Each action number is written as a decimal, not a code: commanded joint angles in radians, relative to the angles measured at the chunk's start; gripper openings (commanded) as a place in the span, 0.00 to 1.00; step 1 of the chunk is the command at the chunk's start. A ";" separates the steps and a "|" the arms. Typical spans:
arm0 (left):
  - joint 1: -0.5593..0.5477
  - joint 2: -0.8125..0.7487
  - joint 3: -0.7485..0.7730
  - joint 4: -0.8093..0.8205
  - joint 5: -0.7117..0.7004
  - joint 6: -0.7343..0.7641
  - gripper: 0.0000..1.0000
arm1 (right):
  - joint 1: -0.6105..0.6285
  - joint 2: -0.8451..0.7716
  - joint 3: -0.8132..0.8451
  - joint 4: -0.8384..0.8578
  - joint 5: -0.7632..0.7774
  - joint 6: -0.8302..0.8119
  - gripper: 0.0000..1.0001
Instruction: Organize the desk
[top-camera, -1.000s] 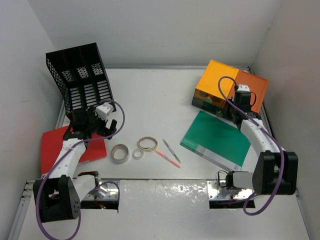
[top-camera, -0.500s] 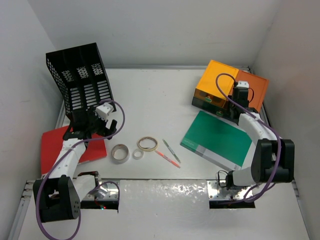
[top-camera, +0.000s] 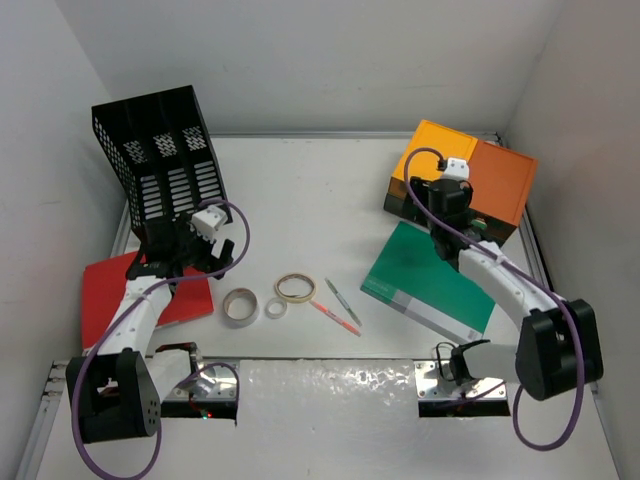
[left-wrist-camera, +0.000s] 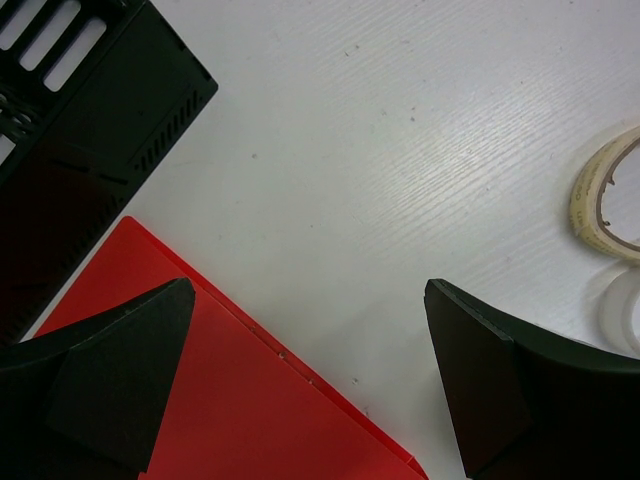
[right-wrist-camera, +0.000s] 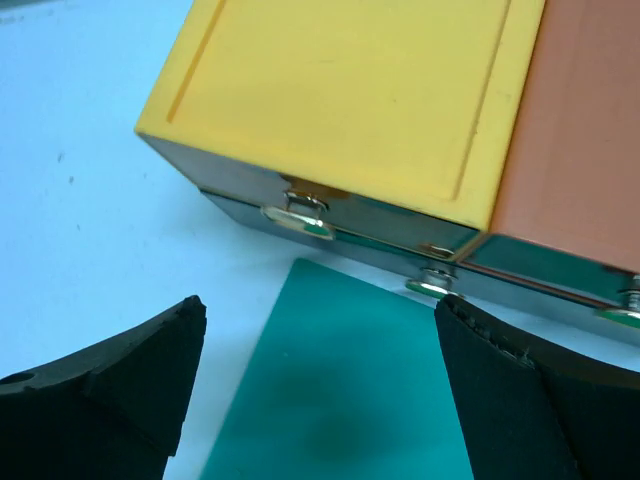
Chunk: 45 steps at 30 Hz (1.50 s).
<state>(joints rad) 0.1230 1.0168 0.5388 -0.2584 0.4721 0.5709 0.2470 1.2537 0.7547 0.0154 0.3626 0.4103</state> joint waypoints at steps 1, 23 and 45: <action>-0.006 -0.003 0.023 0.031 0.010 0.001 0.99 | 0.049 0.073 0.007 0.129 0.159 0.168 0.94; -0.006 -0.027 0.012 0.067 -0.012 -0.020 0.99 | 0.092 0.444 0.235 0.182 0.415 0.279 0.67; -0.002 -0.076 0.276 -0.108 -0.062 -0.140 1.00 | 0.107 0.414 0.270 0.179 0.446 0.084 0.50</action>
<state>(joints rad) 0.1234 0.9604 0.8249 -0.3714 0.4114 0.4397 0.3603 1.7050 0.9680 0.1204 0.7601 0.5465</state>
